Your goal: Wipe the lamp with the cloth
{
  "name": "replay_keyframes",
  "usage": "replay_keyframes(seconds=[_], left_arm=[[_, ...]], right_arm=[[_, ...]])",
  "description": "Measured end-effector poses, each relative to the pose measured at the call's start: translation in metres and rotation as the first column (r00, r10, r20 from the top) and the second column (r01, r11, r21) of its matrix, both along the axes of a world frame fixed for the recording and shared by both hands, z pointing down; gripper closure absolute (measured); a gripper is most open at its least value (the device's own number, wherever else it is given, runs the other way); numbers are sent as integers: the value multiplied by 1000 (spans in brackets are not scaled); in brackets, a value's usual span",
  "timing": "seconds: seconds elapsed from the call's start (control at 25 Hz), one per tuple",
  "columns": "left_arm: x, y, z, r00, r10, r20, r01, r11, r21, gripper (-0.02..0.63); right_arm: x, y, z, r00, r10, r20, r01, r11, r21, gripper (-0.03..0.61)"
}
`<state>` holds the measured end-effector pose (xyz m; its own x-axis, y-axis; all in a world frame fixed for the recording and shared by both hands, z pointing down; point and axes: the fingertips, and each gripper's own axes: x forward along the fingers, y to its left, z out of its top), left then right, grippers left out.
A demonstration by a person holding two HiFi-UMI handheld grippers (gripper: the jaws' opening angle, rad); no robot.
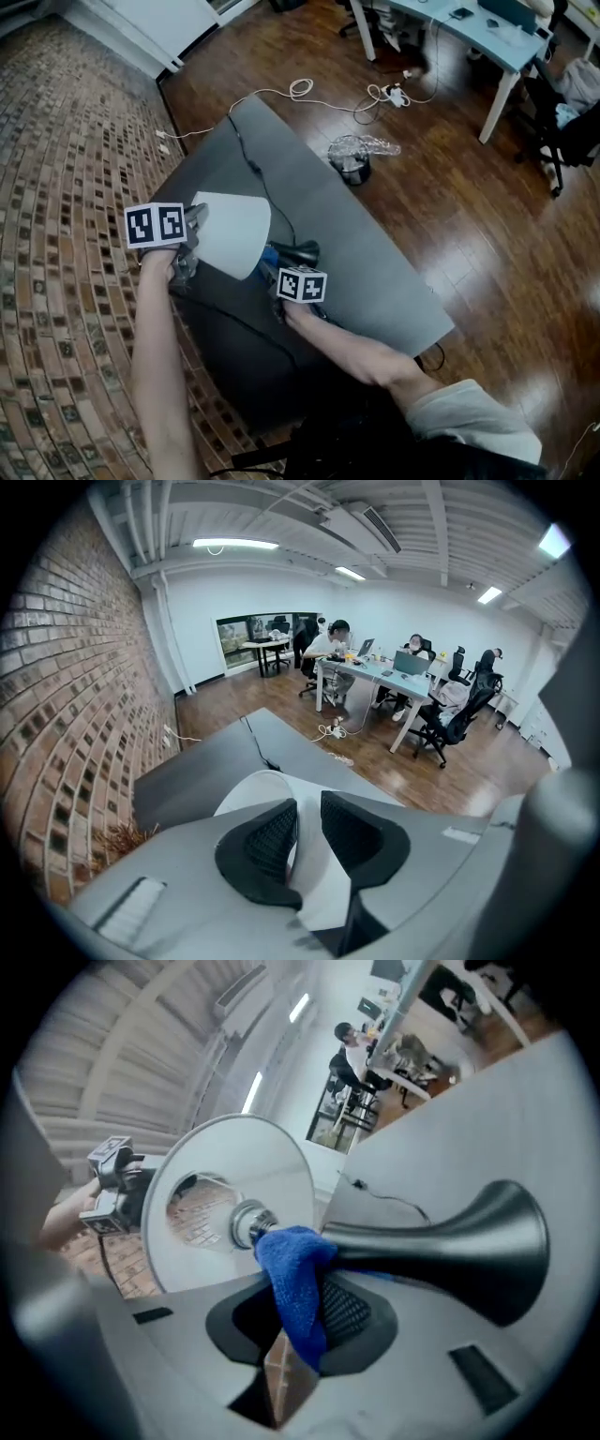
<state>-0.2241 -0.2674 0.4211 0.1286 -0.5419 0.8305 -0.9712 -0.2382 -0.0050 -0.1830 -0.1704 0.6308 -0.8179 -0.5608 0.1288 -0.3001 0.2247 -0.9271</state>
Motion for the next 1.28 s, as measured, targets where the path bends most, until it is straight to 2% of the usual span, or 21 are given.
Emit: replay_keyframes(seconds=[0.16, 0.32, 0.36, 0.44, 0.52, 0.56, 0.64, 0.72, 0.76, 0.8, 0.84, 0.88, 0.92, 0.96, 1.0, 1.04, 1.08, 1.12, 1.16, 1.2, 1.28], left_arm=[[7, -3, 0, 999, 30, 25, -30, 999, 9, 529], [9, -3, 0, 998, 41, 50, -42, 999, 22, 528], [9, -3, 0, 998, 40, 56, -42, 999, 26, 526], [9, -2, 1, 997, 41, 65, -43, 999, 32, 526], [10, -3, 0, 996, 45, 74, -48, 998, 39, 525], [10, -4, 0, 996, 48, 78, -51, 998, 43, 525], [11, -3, -1, 995, 55, 86, -60, 997, 49, 525], [13, -1, -2, 994, 62, 95, -68, 996, 53, 525], [14, 0, -2, 993, 65, 99, -70, 996, 55, 525], [15, 1, -2, 993, 66, 102, -72, 996, 57, 525], [15, 2, -2, 992, 67, 104, -73, 996, 58, 525], [17, 3, -2, 992, 69, 103, -75, 995, 60, 525], [18, 5, -2, 992, 72, 101, -79, 995, 61, 525], [19, 5, -2, 992, 77, 97, -84, 994, 63, 525], [21, 6, -2, 992, 84, 93, -90, 994, 65, 525], [21, 6, -3, 992, 90, 93, -97, 993, 67, 525], [21, 5, -4, 991, 95, 97, -102, 992, 69, 525], [21, 5, -4, 989, 98, 107, -106, 992, 71, 525], [22, 4, -4, 988, 102, 119, -111, 991, 74, 523], [23, 3, -5, 985, 109, 131, -120, 990, 78, 522], [30, 4, -7, 981, 131, 145, -144, 986, 85, 522]], right_arm=[[24, 4, 14, 980, -45, -194, 62, 995, 81, 497], [88, 8, 52, 926, -58, -374, 88, 994, 64, 497], [107, 8, 57, 905, -62, -420, 103, 992, 75, 497], [146, 2, 55, 843, -37, -536, 142, 978, 155, 497], [179, -22, 33, 758, 72, -648, 169, 938, 301, 497], [187, -38, 15, 715, 145, -684, 190, 901, 390, 497], [181, -60, -23, 662, 244, -709, 288, 790, 541, 497], [146, -60, -40, 628, 228, -744, 474, 647, 598, 497], [125, -53, -34, 587, 192, -787, 587, 568, 577, 497], [107, -42, -19, 522, 159, -838, 696, 489, 526, 497], [96, -30, 1, 441, 144, -886, 785, 416, 458, 497], [92, -19, 23, 356, 155, -921, 850, 356, 388, 497], [96, -11, 41, 277, 191, -942, 892, 314, 326, 497], [106, -7, 55, 204, 239, -949, 915, 297, 272, 497], [120, -8, 66, 136, 279, -950, 925, 308, 223, 497], [136, -12, 75, 74, 295, -953, 921, 347, 179, 499], [152, -18, 80, 33, 287, -957, 903, 401, 151, 499], [164, -25, 79, 30, 269, -963, 877, 455, 154, 499], [170, -32, 72, 69, 254, -965, 849, 494, 191, 499], [171, -38, 59, 136, 247, -959, 823, 511, 249, 499], [159, -49, 28, 293, 221, -930, 773, 518, 367, 499]])
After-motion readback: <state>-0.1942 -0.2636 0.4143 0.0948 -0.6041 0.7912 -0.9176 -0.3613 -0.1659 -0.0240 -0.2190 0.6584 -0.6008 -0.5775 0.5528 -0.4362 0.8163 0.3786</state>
